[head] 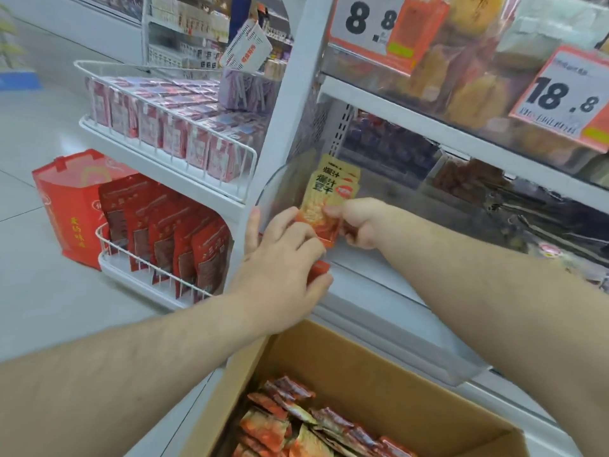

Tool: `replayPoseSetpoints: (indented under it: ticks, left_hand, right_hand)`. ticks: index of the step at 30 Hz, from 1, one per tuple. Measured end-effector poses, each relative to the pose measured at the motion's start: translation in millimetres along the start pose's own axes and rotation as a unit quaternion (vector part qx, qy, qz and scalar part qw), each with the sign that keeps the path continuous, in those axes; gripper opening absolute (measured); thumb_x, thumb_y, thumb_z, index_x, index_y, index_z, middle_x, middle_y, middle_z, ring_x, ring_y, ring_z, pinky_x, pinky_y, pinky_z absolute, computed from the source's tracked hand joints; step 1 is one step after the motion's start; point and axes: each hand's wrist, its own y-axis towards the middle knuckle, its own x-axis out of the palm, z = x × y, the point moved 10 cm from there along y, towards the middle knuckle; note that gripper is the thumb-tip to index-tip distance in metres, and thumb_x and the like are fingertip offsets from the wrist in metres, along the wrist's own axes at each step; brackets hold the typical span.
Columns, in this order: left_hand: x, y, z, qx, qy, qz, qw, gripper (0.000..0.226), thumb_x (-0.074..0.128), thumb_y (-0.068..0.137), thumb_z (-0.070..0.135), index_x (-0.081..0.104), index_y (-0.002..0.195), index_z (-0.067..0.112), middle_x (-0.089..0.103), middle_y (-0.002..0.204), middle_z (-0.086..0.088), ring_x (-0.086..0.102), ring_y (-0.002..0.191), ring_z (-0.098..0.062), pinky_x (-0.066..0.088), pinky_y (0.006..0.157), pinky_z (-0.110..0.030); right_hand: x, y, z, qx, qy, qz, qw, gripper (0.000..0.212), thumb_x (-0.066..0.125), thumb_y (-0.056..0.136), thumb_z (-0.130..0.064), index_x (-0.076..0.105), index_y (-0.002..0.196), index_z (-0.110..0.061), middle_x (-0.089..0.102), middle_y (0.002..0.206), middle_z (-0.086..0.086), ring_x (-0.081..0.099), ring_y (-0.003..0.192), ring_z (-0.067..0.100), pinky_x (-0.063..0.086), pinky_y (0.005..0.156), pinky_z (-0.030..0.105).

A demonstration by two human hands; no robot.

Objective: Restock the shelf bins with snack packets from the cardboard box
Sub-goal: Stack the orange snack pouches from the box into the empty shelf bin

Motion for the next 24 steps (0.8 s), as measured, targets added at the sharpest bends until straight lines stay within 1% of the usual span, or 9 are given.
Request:
replayPoseSetpoints:
  ticks: [4,9,11,14,16,18,19,21,24]
  left_hand:
    - [0,-2,-1,-0.005,-0.011,0.002,1.000,0.034,0.044,0.083,0.049,0.063,0.092,0.022,0.059,0.108,0.004,0.035,0.135,-0.027,-0.003,0.117,-0.051]
    - [0,-1,0,0.000,-0.002,0.008,1.000,0.029,0.047,0.083,0.047,0.061,0.090,0.023,0.057,0.105,0.005,0.038,0.132,-0.026,-0.004,0.117,-0.050]
    - [-1,-2,1,-0.002,-0.003,0.009,1.000,0.028,0.048,0.083,0.046,0.061,0.090,0.022,0.056,0.104,0.004,0.039,0.130,-0.026,-0.004,0.118,-0.050]
    - [-1,-3,1,-0.006,-0.008,0.010,1.000,0.028,0.048,0.082,0.046,0.061,0.089,0.022,0.056,0.103,0.004,0.040,0.128,-0.025,-0.005,0.118,-0.050]
    - [-2,-3,1,-0.005,-0.005,0.010,1.000,0.027,0.050,0.082,0.046,0.061,0.089,0.022,0.055,0.103,0.004,0.040,0.126,-0.024,-0.005,0.118,-0.051]
    - [-1,-3,1,-0.007,-0.006,0.009,1.000,0.025,0.051,0.082,0.045,0.061,0.089,0.022,0.055,0.103,0.005,0.040,0.126,-0.023,-0.005,0.118,-0.051]
    - [-1,-3,1,-0.007,-0.008,0.007,1.000,0.025,0.052,0.082,0.045,0.060,0.089,0.022,0.054,0.103,0.005,0.040,0.126,-0.023,-0.005,0.118,-0.051]
    - [0,-3,2,-0.008,-0.008,0.006,1.000,0.026,0.050,0.082,0.045,0.060,0.089,0.023,0.054,0.103,0.006,0.040,0.126,-0.023,-0.004,0.118,-0.052]
    - [0,-3,1,-0.011,-0.004,0.007,1.000,0.028,0.048,0.082,0.048,0.060,0.089,0.023,0.054,0.103,0.006,0.040,0.126,-0.023,-0.003,0.117,-0.052]
  right_hand:
    - [12,21,-6,-0.016,0.006,0.018,1.000,0.012,0.067,0.092,-0.019,0.056,0.089,-0.018,0.054,0.072,0.000,0.041,0.053,0.012,0.033,0.046,0.023]
    - [2,30,-27,-0.118,-0.025,0.093,0.988,0.018,0.065,0.092,-0.022,0.055,0.106,-0.015,0.059,0.098,0.008,0.057,0.076,0.019,0.051,0.069,0.028]
    - [-4,58,-20,-0.106,-0.027,0.130,0.985,0.038,0.057,0.087,-0.041,0.056,0.113,-0.014,0.061,0.106,0.007,0.061,0.087,0.023,0.050,0.074,0.030]
    - [-10,138,7,-0.059,-0.073,0.138,0.986,0.078,0.054,0.058,-0.059,0.054,0.122,-0.016,0.064,0.110,0.009,0.064,0.091,0.029,0.052,0.073,0.033]
    - [-7,109,1,-0.075,-0.047,0.121,0.989,0.061,0.066,0.066,-0.044,0.057,0.119,-0.015,0.067,0.104,0.009,0.065,0.082,0.025,0.055,0.065,0.032]
    - [6,49,-14,-0.083,-0.017,0.100,0.991,0.033,0.060,0.085,-0.021,0.062,0.118,-0.012,0.069,0.102,0.012,0.060,0.078,0.023,0.050,0.065,0.032]
    - [10,45,-17,-0.086,-0.008,0.081,0.993,0.030,0.056,0.091,-0.016,0.062,0.120,-0.010,0.069,0.105,0.013,0.057,0.079,0.022,0.048,0.067,0.033]
    - [16,45,-15,-0.080,0.021,0.050,0.995,0.029,0.055,0.096,-0.020,0.059,0.124,-0.012,0.067,0.116,0.013,0.057,0.080,0.021,0.050,0.070,0.032]
    - [19,43,-12,-0.065,0.038,0.034,0.997,0.029,0.054,0.097,-0.029,0.056,0.124,-0.017,0.065,0.114,0.008,0.060,0.077,0.018,0.051,0.072,0.033]
